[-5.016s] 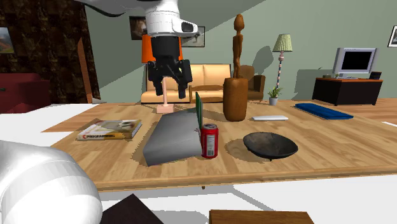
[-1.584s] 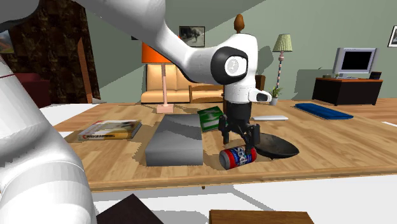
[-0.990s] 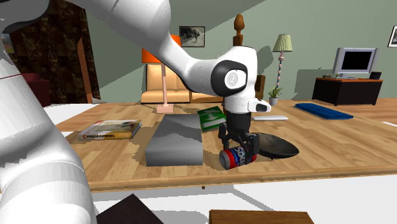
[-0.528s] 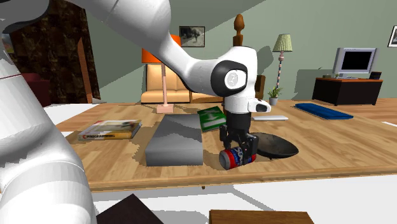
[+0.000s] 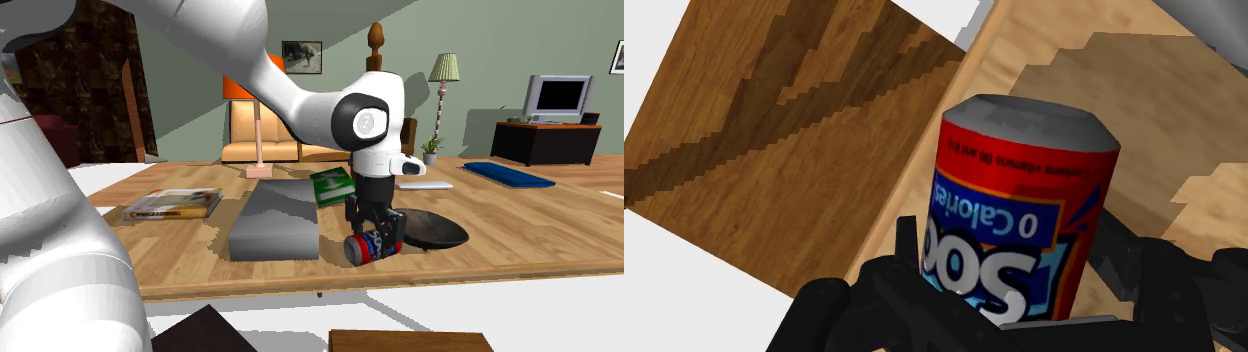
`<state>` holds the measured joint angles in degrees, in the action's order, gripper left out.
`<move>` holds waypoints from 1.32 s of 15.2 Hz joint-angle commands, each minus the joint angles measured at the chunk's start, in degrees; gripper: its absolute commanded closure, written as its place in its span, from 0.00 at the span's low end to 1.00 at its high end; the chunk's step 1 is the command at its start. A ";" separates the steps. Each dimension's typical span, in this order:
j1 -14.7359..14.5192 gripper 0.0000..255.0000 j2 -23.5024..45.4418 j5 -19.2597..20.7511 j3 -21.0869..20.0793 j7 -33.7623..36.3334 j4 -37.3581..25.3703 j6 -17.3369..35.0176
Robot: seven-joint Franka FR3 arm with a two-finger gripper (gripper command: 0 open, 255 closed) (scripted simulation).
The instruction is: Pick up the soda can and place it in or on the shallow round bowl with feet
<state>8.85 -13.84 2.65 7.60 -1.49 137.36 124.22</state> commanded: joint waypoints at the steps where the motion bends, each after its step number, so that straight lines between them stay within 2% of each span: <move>1: -0.01 1.00 -0.53 0.03 -0.06 0.04 -0.78 -1.27; 20: -0.10 1.00 -4.52 0.07 -0.59 0.15 -11.95 -16.41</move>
<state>8.74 -18.17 2.71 7.01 -1.29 126.14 108.72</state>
